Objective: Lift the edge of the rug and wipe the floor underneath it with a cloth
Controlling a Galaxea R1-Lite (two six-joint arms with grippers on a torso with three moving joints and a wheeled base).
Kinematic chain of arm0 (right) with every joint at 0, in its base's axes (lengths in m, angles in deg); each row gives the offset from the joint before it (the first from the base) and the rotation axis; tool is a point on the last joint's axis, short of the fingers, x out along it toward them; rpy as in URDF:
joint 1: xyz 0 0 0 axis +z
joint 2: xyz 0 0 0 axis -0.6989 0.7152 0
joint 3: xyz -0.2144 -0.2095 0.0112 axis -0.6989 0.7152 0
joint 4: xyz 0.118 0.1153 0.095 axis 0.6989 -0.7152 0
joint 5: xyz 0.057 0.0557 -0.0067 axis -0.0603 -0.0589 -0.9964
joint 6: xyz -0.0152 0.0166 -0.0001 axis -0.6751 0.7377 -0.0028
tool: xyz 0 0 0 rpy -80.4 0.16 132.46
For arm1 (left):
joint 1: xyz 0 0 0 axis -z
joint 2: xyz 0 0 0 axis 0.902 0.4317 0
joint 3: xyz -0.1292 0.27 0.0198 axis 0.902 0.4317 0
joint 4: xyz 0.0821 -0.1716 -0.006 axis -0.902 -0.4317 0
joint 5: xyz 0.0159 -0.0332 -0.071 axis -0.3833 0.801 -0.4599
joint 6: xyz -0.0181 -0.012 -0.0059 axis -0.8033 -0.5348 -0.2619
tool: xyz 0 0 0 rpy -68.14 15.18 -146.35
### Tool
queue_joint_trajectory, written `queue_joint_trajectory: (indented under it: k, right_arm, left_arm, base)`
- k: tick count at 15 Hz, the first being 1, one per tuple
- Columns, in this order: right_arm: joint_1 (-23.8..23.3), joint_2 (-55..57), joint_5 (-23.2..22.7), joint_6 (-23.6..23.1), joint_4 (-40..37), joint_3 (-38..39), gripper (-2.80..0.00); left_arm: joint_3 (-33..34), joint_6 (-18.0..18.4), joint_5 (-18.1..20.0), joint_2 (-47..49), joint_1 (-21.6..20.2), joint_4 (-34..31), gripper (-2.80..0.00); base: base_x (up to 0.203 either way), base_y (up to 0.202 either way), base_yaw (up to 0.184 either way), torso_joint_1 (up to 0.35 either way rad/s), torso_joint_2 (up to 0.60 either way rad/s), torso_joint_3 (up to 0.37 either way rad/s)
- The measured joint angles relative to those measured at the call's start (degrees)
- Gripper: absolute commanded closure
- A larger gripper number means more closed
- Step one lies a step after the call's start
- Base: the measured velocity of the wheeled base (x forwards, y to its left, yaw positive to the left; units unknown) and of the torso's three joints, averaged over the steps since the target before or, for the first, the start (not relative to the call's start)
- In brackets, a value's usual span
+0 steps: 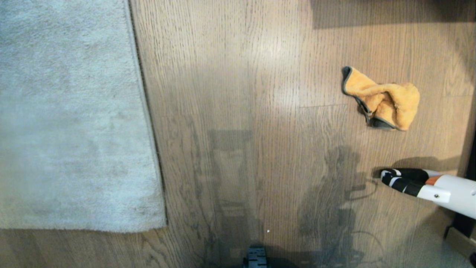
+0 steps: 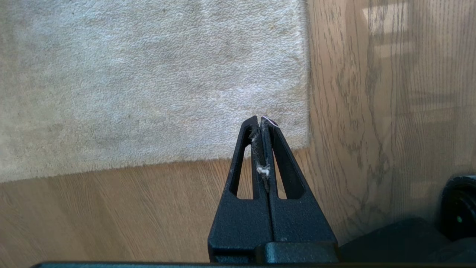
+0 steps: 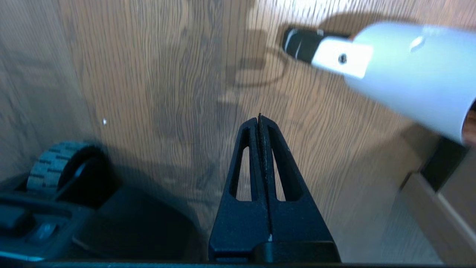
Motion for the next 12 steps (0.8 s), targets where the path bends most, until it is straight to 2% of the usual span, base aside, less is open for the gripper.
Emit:
queue_joint_trajectory:
  k: [3,7,12]
  right_arm:
    - [-0.4,-4.2,0.0,0.2,-5.0,0.0,0.00]
    - [-1.2,-10.8,2.6,0.8,-11.5,0.0,0.00]
    - [-1.5,-17.7,2.7,1.3,-12.2,0.0,0.00]
  left_arm:
    - [0.0,0.0,0.0,0.0,0.0,0.0,0.00]
    - [0.0,0.0,0.0,0.0,0.0,0.0,0.00]
    - [0.0,0.0,0.0,0.0,0.0,0.0,0.00]
  base:
    - [0.000,0.000,0.000,0.000,0.00,0.000]
    - [0.000,0.000,0.000,0.000,0.00,0.000]
    - [0.000,0.000,0.000,0.000,0.00,0.000]
